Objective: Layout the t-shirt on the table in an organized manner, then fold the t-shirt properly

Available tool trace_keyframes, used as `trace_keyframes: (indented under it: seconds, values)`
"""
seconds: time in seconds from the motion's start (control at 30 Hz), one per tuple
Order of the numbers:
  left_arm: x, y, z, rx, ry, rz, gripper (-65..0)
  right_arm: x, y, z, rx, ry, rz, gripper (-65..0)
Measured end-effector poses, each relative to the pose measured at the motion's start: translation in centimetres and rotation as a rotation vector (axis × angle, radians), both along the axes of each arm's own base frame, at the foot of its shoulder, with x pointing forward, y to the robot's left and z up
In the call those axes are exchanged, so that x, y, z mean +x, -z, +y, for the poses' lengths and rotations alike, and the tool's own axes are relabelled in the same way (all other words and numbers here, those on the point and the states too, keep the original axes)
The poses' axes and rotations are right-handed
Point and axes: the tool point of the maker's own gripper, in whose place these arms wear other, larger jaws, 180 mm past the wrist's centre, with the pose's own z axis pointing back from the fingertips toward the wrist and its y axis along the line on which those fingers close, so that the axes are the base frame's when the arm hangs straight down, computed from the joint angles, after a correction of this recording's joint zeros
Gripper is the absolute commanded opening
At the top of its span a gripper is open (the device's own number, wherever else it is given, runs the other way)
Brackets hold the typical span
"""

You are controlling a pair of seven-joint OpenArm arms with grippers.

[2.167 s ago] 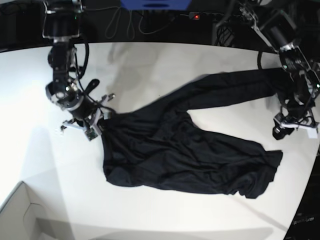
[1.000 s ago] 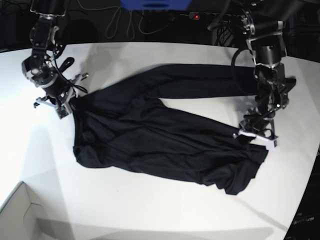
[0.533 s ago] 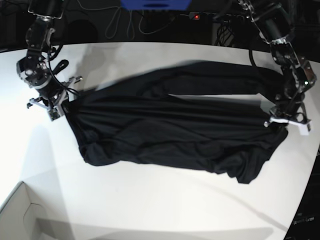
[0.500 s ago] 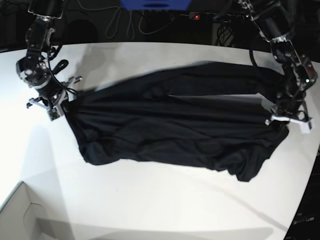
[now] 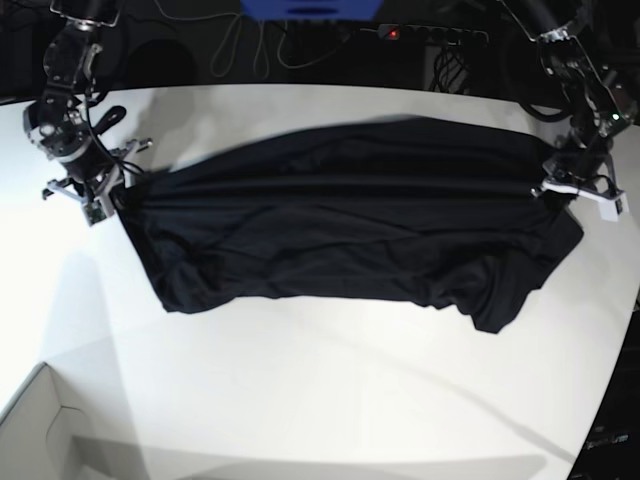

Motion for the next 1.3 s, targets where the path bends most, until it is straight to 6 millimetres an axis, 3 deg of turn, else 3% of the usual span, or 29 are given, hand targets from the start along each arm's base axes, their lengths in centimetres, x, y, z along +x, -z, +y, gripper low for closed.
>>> trace_keyframes:
  seconds: [0.13,0.27,0.33,0.5,0.63,0.83,0.93,1.07,1.3]
  values:
    - [-0.9,0.6,-0.1,-0.005,-0.001,0.019,-60.6,-1.3,0.9,0.1,-0.002,-0.003,0.039,-65.0]
    - [-1.3,0.8,0.1,0.006,-0.006,0.032,-46.0,-1.6,1.1,0.0,-0.005,-0.005,0.044,-65.0]
    - [-1.3,0.6,0.1,0.010,-0.005,0.024,-41.9,-2.0,1.3,0.0,-0.005,-0.005,0.055,-65.0]
    - [-1.3,-1.2,-0.2,0.005,0.000,-0.030,-41.9,-2.5,1.4,-0.4,-0.015,0.000,0.064,-56.1]
    - [-0.2,-3.9,-0.4,0.009,0.014,-0.114,-41.9,-3.7,0.8,-0.5,-0.053,-0.013,0.072,-50.5]
    - [0.8,-6.8,-0.8,0.036,0.029,-0.192,-41.7,-2.4,-3.0,0.6,-0.062,-0.014,-0.050,-43.3]
    - [3.0,-8.3,-0.6,0.038,0.022,-0.247,-41.7,-2.6,-4.4,-0.9,-0.092,0.041,-0.082,-37.1]
    - [5.3,-6.7,-0.2,0.051,0.006,-0.199,-41.7,-2.1,-6.0,-1.0,-0.109,0.050,-0.125,-30.8]
    - [8.5,-3.4,-2.6,0.041,0.078,-0.102,-41.6,-2.0,-6.3,-0.8,-0.108,0.048,-0.135,-29.8]
